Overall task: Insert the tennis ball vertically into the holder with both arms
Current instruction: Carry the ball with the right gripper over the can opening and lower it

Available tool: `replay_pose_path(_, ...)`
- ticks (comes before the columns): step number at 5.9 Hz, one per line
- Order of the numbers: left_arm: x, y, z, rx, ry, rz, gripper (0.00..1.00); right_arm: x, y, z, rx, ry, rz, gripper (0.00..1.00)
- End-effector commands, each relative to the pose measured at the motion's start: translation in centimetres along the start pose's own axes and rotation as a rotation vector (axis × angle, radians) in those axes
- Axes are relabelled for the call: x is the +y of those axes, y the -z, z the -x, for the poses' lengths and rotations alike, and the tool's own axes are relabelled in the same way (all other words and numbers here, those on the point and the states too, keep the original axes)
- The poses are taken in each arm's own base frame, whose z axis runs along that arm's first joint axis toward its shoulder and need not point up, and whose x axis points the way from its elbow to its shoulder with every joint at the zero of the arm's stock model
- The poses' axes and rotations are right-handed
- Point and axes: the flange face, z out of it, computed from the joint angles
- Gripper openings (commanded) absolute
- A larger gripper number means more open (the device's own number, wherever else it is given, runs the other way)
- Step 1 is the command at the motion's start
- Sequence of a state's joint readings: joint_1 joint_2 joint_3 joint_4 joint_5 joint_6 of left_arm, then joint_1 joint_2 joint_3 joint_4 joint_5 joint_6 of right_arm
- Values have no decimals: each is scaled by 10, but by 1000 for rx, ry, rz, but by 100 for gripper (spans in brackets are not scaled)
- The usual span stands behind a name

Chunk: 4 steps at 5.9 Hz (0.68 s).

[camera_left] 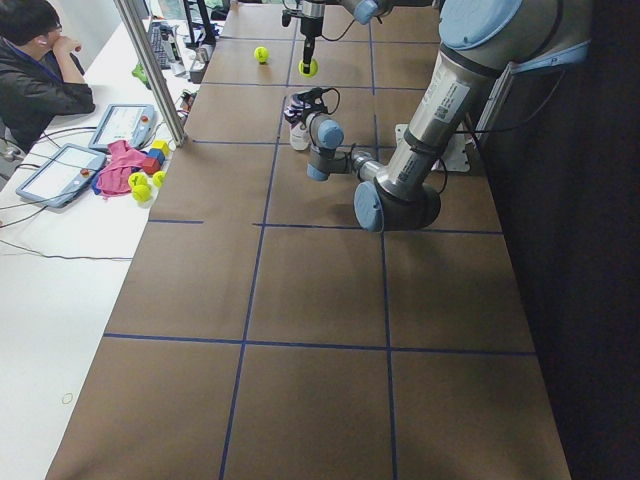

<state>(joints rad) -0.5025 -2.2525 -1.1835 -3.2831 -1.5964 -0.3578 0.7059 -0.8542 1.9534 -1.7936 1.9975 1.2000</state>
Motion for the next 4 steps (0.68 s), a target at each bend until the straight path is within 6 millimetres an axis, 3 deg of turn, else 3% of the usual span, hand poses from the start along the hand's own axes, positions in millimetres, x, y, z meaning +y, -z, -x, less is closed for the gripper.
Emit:
replay_pose_path(1, -1, 0, -1, 0, 1, -1, 91, 2, 3, 58, -4, -52, 1, 5)
replay_pose_path(4, 1, -1, -1, 1, 2, 1, 91, -13, -24, 90, 52, -56, -20, 6)
